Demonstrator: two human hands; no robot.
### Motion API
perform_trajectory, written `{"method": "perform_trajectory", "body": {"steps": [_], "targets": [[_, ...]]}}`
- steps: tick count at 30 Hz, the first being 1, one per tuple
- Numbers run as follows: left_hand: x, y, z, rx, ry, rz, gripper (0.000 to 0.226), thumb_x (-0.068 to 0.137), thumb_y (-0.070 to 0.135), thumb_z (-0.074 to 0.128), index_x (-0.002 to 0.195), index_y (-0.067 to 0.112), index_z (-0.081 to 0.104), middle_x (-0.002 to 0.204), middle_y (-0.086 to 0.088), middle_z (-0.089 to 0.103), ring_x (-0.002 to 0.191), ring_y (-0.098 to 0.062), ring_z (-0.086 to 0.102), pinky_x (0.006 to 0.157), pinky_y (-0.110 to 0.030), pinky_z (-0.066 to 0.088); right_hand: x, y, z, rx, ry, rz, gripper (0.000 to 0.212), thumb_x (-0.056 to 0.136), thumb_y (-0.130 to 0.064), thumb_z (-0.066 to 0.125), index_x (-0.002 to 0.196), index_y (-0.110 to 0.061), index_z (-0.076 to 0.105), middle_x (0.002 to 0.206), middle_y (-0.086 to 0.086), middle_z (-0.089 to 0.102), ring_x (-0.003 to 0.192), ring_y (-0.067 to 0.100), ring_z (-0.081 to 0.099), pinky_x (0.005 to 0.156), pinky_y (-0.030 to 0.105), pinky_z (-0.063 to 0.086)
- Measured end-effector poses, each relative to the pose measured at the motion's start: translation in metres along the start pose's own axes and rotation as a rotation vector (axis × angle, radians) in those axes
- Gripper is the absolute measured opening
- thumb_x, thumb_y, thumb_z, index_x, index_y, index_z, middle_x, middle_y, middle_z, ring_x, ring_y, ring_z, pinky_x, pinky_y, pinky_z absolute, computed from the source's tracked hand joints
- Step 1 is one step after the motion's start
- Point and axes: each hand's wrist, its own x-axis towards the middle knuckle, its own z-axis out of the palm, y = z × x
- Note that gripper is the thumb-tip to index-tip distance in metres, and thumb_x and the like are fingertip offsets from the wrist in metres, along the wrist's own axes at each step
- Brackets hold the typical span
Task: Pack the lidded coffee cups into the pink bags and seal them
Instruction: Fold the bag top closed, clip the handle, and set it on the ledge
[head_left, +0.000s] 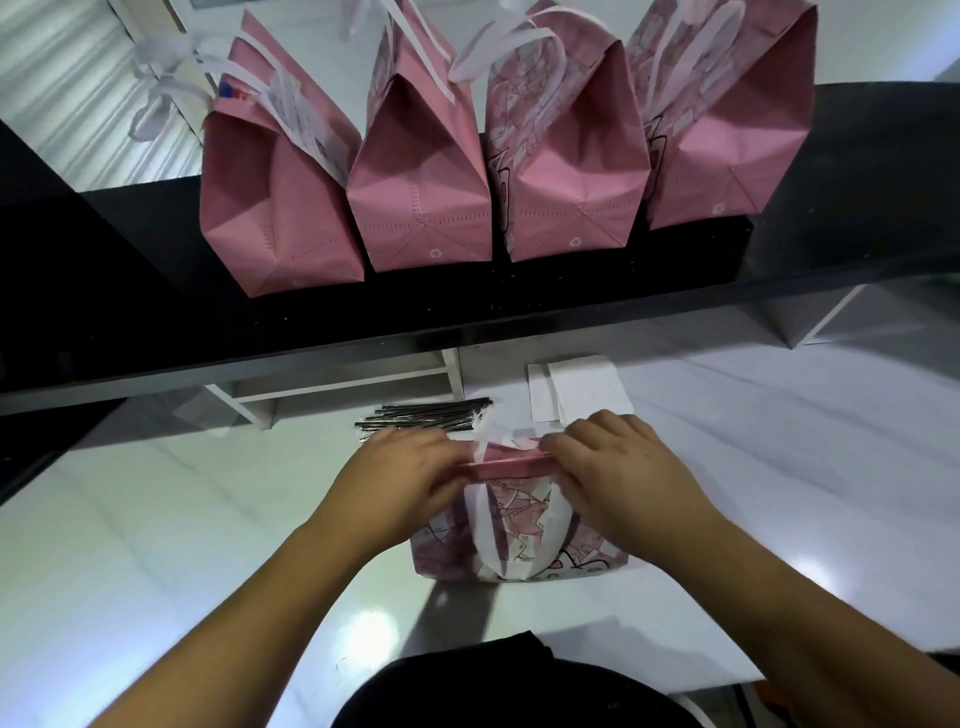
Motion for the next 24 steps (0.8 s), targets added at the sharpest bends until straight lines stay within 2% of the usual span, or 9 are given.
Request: {"method": "perform_trajectory", "body": {"steps": [4, 7, 9, 11, 14, 19, 24], "targets": [[0.024, 0.026, 0.000, 0.114, -0.047, 0.081, 0.028, 0.084, 0.035, 0.067, 0.111, 0.036, 0.074, 0.096, 0.013, 0.070, 0.091, -0.017, 0.068, 0.080, -0.035, 0.051, 0.018, -0.024, 0.007, -0.037, -0.105, -0.049, 0.013, 0.097, -0.029, 0.061, 0.102, -0.024, 0.072, 0.092, -0.004, 0.071, 0.089, 0.025, 0.065, 0.079, 0.039, 0.050], [0.033, 0.037, 0.006, 0.134, -0.046, 0.076, 0.033, 0.085, 0.026, 0.059, 0.112, 0.031, 0.076, 0.102, 0.009, 0.072, 0.099, -0.020, 0.067, 0.082, -0.034, 0.054, 0.021, -0.023, 0.004, -0.018, -0.085, -0.038, 0.004, 0.088, -0.022, 0.071, 0.091, -0.023, 0.074, 0.078, -0.004, 0.069, 0.076, 0.026, 0.067, 0.067, 0.036, 0.051], [0.031, 0.035, 0.004, 0.095, -0.013, 0.075, 0.031, 0.086, 0.025, 0.062, 0.111, 0.032, 0.078, 0.101, 0.010, 0.074, 0.096, -0.020, 0.069, 0.075, -0.033, 0.057, 0.018, -0.014, 0.000, 0.003, -0.080, -0.048, 0.006, 0.085, -0.024, 0.078, 0.091, -0.024, 0.076, 0.076, -0.005, 0.069, 0.072, 0.025, 0.066, 0.061, 0.034, 0.052], [0.028, 0.034, 0.001, 0.068, 0.002, 0.090, 0.024, 0.090, 0.030, 0.064, 0.109, 0.033, 0.080, 0.095, 0.011, 0.074, 0.088, -0.019, 0.070, 0.066, -0.031, 0.056, 0.012, -0.003, -0.003, 0.015, -0.103, -0.062, 0.006, 0.091, -0.029, 0.074, 0.093, -0.024, 0.076, 0.082, -0.005, 0.071, 0.076, 0.023, 0.066, 0.062, 0.035, 0.054], [0.022, 0.030, 0.000, 0.025, 0.068, 0.111, 0.015, 0.086, 0.032, 0.081, 0.101, 0.034, 0.083, 0.087, 0.014, 0.075, 0.078, -0.016, 0.070, 0.059, -0.026, 0.053, 0.000, 0.014, -0.005, 0.071, -0.095, -0.031, 0.016, 0.097, -0.035, 0.066, 0.097, -0.023, 0.077, 0.088, -0.005, 0.073, 0.081, 0.023, 0.066, 0.065, 0.037, 0.058], [0.006, 0.008, -0.003, -0.029, 0.041, 0.045, 0.016, 0.088, 0.038, 0.080, 0.102, 0.031, 0.084, 0.101, 0.014, 0.078, 0.086, -0.015, 0.072, 0.066, -0.028, 0.057, -0.017, 0.035, -0.014, 0.164, -0.072, -0.004, 0.013, 0.094, -0.029, 0.073, 0.097, -0.019, 0.080, 0.087, -0.003, 0.075, 0.081, 0.023, 0.067, 0.066, 0.036, 0.058], [-0.012, -0.021, -0.014, -0.039, 0.036, 0.018, 0.021, 0.077, 0.022, 0.092, 0.096, 0.027, 0.085, 0.087, 0.010, 0.079, 0.075, -0.018, 0.073, 0.069, -0.033, 0.058, -0.029, 0.052, -0.020, 0.197, -0.065, -0.023, 0.014, 0.089, -0.017, 0.079, 0.102, -0.014, 0.082, 0.088, 0.000, 0.078, 0.078, 0.023, 0.071, 0.067, 0.032, 0.059]]}}
